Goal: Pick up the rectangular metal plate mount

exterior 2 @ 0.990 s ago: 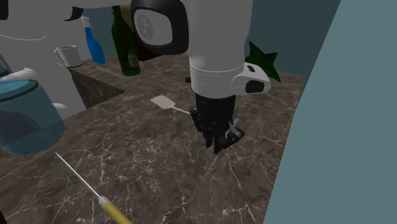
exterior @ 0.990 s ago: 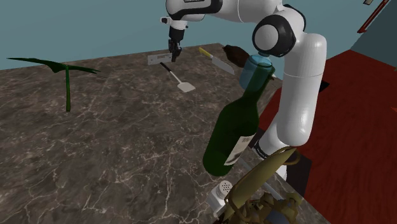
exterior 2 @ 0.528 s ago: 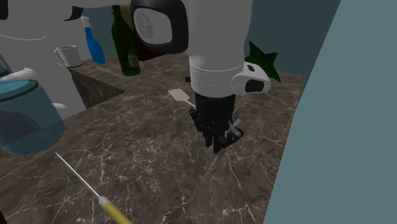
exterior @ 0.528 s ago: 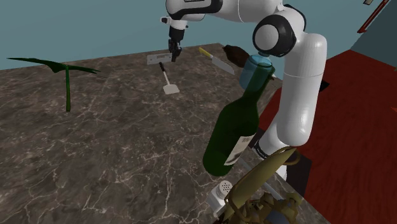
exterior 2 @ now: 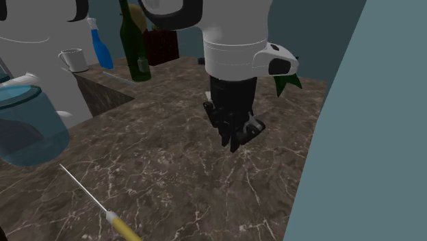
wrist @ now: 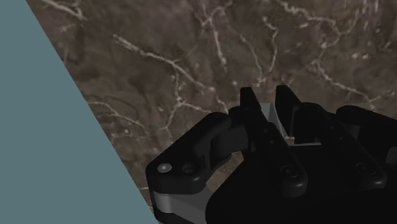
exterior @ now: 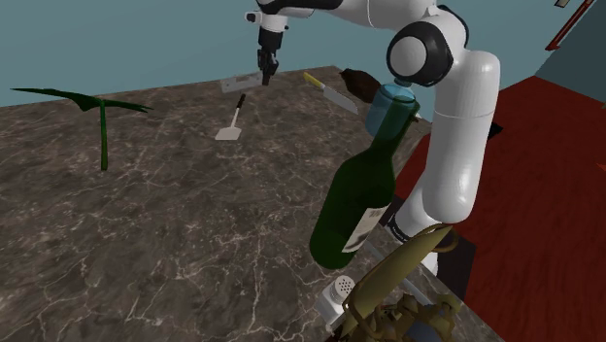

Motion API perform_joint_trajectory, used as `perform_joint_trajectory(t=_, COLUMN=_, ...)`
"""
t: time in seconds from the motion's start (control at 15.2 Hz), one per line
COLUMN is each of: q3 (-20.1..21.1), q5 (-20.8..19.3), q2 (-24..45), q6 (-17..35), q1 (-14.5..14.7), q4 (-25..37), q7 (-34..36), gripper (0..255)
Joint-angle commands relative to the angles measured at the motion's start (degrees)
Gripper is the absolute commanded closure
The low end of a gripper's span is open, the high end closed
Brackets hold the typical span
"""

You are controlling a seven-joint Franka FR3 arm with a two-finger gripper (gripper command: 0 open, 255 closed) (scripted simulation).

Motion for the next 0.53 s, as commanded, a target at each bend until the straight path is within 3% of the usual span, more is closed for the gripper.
perform_joint_trajectory(t=0.0, q3=-0.06, q5=-0.06, q2=-0.09, q6=-1.52, q1=-0.14, q4=1.41, q7=0.12, gripper=255)
perform_joint_trajectory(t=0.46, q3=-0.12, q5=-0.08, q2=0.25, q6=-5.63, q1=-0.5, q4=5.89, q7=0.57, gripper=255)
